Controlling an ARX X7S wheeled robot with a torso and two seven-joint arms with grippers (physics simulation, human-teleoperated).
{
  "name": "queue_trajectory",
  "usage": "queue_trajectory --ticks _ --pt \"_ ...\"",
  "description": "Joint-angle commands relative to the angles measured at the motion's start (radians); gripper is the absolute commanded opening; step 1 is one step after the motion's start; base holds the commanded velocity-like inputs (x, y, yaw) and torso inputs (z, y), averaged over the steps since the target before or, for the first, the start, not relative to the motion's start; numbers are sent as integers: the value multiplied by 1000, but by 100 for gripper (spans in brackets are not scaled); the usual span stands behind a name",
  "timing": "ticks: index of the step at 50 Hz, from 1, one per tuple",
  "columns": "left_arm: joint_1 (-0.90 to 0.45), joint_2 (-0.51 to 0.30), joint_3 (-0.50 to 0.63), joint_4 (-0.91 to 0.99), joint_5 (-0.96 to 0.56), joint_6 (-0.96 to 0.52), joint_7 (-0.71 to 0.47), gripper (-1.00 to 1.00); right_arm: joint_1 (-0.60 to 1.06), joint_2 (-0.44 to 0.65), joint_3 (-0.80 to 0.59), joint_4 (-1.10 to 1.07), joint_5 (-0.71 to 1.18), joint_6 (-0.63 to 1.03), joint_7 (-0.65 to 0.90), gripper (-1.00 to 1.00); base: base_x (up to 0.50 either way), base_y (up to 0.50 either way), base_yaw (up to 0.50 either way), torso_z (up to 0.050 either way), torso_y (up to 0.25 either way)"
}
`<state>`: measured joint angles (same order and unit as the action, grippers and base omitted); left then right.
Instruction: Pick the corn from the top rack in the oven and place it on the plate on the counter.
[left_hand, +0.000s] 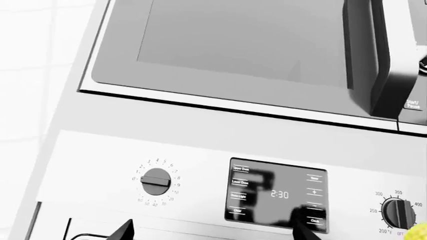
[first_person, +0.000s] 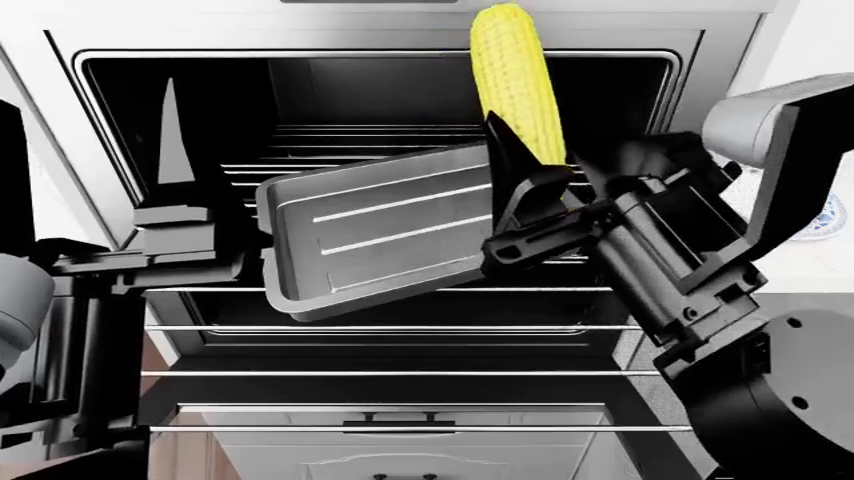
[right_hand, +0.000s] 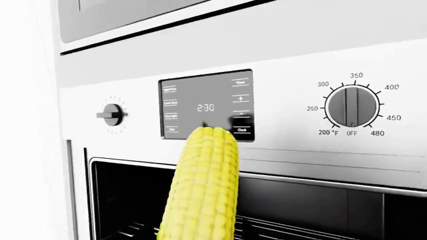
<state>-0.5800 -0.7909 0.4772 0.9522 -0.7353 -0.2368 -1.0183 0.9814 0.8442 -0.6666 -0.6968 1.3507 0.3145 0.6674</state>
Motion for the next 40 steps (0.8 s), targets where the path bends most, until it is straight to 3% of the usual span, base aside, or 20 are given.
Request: queue_trajectory --ticks 1,19,40 --pt "-11 -5 1 4 -8 -6 -4 100 -3 42 38 -62 -5 -12 25 -100 0 0 0 0 0" --pt "-16 -6 10 7 -5 -5 -9 100 -63 63 58 -63 -1 -59 26 -100 -6 -12 0 0 0" --pt "-16 3 30 6 4 -3 -9 100 -67 48 41 -81 12 -47 21 -100 -234 -500 0 0 0"
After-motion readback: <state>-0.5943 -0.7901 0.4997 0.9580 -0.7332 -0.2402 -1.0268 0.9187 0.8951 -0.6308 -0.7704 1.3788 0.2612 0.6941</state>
